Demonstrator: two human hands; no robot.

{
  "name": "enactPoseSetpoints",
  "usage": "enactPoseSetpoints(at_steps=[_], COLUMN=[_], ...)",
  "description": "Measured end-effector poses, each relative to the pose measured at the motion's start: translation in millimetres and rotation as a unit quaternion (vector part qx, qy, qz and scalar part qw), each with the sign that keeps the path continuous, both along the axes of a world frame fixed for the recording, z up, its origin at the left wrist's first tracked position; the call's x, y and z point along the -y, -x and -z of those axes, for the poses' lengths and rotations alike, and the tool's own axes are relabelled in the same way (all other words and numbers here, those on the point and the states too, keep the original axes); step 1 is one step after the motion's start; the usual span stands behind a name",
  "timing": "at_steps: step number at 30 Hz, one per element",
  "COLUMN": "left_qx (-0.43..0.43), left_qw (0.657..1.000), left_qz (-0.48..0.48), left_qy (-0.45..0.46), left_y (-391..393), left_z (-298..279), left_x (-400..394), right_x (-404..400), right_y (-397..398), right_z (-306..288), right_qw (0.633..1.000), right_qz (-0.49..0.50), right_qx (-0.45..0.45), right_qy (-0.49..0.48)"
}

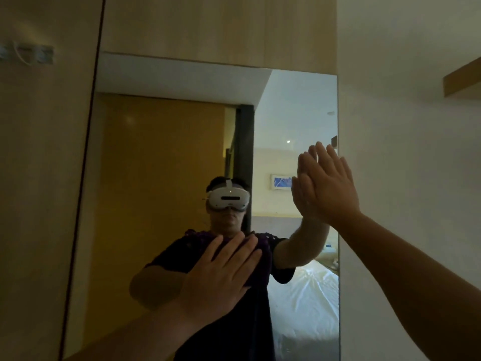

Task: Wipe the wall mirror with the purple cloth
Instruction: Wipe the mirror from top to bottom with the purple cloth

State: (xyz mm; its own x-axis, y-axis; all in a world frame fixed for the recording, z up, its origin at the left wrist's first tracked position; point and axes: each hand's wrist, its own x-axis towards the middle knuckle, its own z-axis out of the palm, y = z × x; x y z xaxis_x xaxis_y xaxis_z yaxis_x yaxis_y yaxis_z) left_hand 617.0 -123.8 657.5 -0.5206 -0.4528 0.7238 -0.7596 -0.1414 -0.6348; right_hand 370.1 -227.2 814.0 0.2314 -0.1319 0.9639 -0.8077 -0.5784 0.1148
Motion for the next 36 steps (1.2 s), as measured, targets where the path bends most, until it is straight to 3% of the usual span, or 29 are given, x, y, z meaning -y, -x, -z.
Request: enactPoseSetpoints(at_steps=[5,10,16,19,22,26,36], left_qx=[0.018,-0.059,-0.135,-0.146,-0.117,-0.085,0.017], left_qw=[0.992,0.979,0.971,0.979,0.982,0.988,1.000], left_qz=[0.111,0.167,0.101,0.038,-0.010,0.000,-0.011], left_qy=[0.055,0.099,0.172,0.138,0.151,0.125,-0.009], left_y=[1,25,88,111,109,99,86], left_z=[-27,-132,-303,-334,-323,-270,-6], left_x=[-2,-11,7,40,59,49,34], right_x=[6,12,32,41,47,50,44], right_y=[2,20,41,38,38,39,38], right_z=[9,-2,-11,-7,-8,-10,-9], right_qw=[0.999,0.999,0.998,0.998,0.997,0.995,0.995], right_qz=[0.021,-0.012,-0.002,0.005,-0.018,-0.034,-0.054], right_qx=[-0.021,-0.043,-0.051,-0.046,-0.042,-0.045,-0.030], right_qy=[-0.015,-0.008,0.023,0.043,0.059,0.084,0.075])
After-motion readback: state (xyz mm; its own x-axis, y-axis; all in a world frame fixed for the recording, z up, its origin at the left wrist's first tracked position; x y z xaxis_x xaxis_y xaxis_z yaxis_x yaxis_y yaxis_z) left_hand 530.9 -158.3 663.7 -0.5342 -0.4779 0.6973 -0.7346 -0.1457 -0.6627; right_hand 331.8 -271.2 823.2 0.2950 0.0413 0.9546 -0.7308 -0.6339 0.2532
